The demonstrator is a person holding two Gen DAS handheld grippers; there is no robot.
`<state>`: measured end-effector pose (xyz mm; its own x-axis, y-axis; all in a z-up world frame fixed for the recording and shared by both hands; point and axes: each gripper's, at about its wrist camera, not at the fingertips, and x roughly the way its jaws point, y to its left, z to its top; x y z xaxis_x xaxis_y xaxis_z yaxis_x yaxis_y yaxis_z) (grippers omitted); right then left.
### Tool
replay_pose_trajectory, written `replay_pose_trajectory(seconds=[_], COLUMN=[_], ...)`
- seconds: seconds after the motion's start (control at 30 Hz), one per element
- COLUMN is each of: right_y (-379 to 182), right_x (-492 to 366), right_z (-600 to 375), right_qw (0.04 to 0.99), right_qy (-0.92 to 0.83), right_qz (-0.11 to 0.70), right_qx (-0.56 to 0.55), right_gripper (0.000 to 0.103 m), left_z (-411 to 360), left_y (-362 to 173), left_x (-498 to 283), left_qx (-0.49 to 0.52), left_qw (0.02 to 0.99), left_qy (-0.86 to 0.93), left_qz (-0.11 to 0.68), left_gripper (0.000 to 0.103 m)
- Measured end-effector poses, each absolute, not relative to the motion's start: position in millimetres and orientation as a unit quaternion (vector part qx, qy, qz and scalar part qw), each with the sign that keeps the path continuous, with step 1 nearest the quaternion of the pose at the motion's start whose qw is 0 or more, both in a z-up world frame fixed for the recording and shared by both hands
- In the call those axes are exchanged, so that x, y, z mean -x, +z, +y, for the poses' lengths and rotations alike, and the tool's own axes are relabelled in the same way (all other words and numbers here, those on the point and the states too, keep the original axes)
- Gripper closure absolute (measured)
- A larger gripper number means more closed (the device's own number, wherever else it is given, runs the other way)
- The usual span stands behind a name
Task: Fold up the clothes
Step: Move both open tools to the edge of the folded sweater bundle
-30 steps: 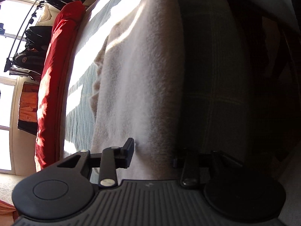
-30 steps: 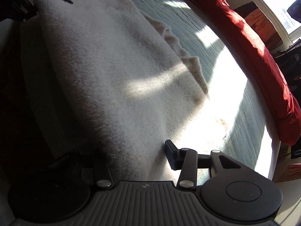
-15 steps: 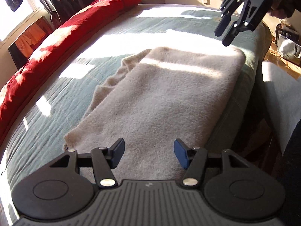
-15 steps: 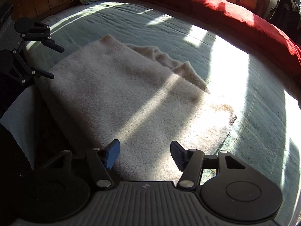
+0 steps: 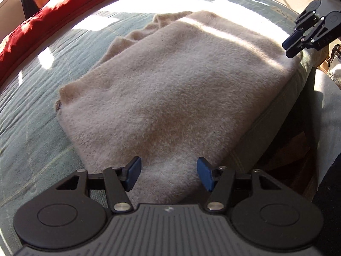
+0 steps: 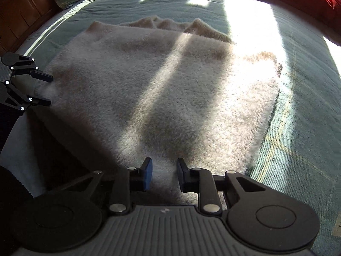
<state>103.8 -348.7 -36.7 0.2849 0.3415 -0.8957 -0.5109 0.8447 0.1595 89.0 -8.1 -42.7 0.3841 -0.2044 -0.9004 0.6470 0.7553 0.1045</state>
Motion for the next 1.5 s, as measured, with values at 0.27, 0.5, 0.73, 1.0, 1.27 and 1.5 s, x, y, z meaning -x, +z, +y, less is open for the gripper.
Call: replay_pose_trajectory(seconds=[0.27,0.5,0.73,1.0,1.27,1.5], right_y=[-60,-23,-43,-41,-32,-52], right_x=[-110,-122,-160,-163,-205,-220], right_z=[-373,-385,-391,-393,-382,-384], right_qw=[0.791,0.826,0.847,0.868,0.88,0.872], right_qy=[0.222,0.215,0.151,0.117,0.08,0.064], right_qz=[0.569,0.52,0.505,0.471,0.449,0.465], right_qx=[0.028,-0.016,-0.065,-0.106,-0.13,-0.139], right_gripper=[0.074,0.058,0.058,0.057,0.049,0.049], left_z=[-19,-21,-2,12,18,23], left_y=[-62,-30,-56,-62,-62,-68], left_x=[-100,-118,-162,-189,-215,-236], left_qx=[-0.166,-0.159,-0.085,-0.034,-0.013,0.0], left_qw=[0.781,0.814,0.834,0.844,0.856,0.859], left_qy=[-0.284,-0.288,-0.238,-0.202,-0.169,-0.146], left_qz=[0.532,0.478,0.49,0.495,0.488,0.491], left_gripper=[0.044,0.038,0.036,0.032,0.033,0.032])
